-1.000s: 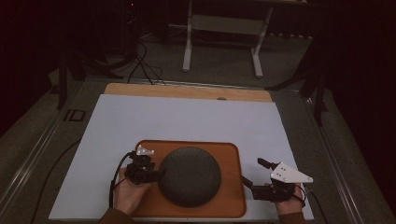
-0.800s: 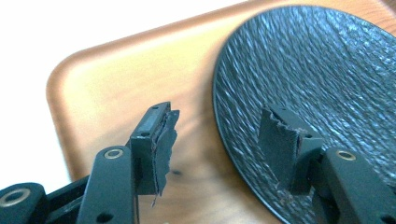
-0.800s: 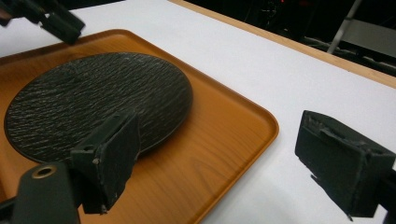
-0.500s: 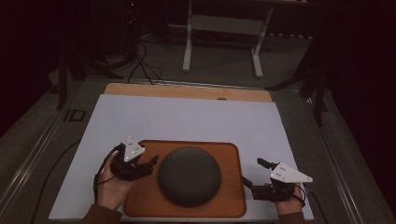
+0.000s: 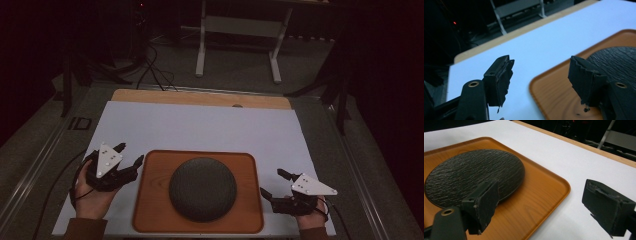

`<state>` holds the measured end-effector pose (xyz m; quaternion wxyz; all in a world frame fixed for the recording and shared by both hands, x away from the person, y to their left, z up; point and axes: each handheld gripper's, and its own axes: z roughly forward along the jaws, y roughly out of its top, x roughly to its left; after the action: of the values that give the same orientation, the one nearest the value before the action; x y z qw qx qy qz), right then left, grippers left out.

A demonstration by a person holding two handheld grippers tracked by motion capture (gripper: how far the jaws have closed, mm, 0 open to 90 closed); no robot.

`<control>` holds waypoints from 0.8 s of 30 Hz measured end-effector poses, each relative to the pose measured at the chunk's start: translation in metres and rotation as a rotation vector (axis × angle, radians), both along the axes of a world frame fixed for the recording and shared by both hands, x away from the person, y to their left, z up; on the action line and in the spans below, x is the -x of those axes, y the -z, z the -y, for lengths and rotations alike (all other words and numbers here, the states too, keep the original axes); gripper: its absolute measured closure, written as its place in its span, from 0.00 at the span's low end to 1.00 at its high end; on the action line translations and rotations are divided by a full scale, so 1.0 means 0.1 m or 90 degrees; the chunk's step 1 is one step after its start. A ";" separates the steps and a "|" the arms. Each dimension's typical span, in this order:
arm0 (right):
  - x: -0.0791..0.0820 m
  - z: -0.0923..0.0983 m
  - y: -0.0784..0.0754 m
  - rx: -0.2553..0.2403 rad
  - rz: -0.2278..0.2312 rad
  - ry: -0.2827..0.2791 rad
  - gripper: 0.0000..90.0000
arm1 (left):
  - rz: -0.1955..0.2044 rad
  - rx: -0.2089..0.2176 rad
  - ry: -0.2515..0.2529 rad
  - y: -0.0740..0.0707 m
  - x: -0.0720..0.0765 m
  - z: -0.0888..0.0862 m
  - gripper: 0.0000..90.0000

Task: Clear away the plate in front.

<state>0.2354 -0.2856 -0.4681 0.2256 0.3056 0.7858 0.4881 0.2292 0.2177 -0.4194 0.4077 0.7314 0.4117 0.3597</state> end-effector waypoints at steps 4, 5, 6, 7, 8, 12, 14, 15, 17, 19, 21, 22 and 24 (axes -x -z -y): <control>-0.01 0.03 0.00 -0.002 0.003 0.005 0.15 | 0.016 0.018 -0.008 -0.01 0.04 -0.16 0.38; -0.01 0.03 0.00 -0.004 0.002 0.006 0.15 | 0.016 0.024 -0.016 -0.01 0.04 -0.20 0.37; 0.00 0.03 -0.01 -0.005 0.002 0.008 0.15 | 0.019 0.031 -0.030 0.01 0.05 -0.25 0.37; 0.00 0.04 -0.01 -0.006 0.002 0.008 0.15 | 0.024 0.041 -0.039 0.02 0.05 -0.30 0.37; 0.00 0.04 -0.01 -0.006 0.003 0.009 0.15 | 0.025 0.057 -0.043 0.04 0.05 -0.35 0.37; -0.01 0.05 0.00 -0.006 0.004 0.015 0.14 | 0.014 0.075 -0.076 0.14 0.05 -0.56 0.35; 0.00 0.06 0.00 -0.009 0.004 0.020 0.14 | 0.001 0.069 -0.090 0.20 0.05 -0.64 0.34; 0.00 0.06 0.00 -0.009 0.006 0.022 0.13 | -0.003 0.065 -0.094 0.23 0.05 -0.67 0.34; 0.00 0.07 0.00 -0.012 0.008 0.025 0.13 | -0.013 0.066 -0.106 0.26 0.06 -0.72 0.33; 0.00 0.08 -0.01 -0.015 0.009 0.031 0.12 | -0.018 0.090 -0.110 0.28 0.06 -0.76 0.29; 0.00 0.10 -0.01 -0.018 0.014 0.041 0.12 | -0.028 0.125 -0.108 0.29 0.08 -0.79 0.25; 0.00 0.11 -0.01 -0.024 0.016 0.041 0.12 | -0.027 0.136 -0.107 0.29 0.09 -0.80 0.24; 0.01 0.13 -0.02 -0.030 0.022 0.048 0.12 | -0.024 0.133 -0.109 0.29 0.12 -0.79 0.24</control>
<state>0.2343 -0.2983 -0.4662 0.2503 0.3317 0.7581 0.5025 0.2171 0.2968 -0.4488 0.4419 0.6539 0.5151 0.3345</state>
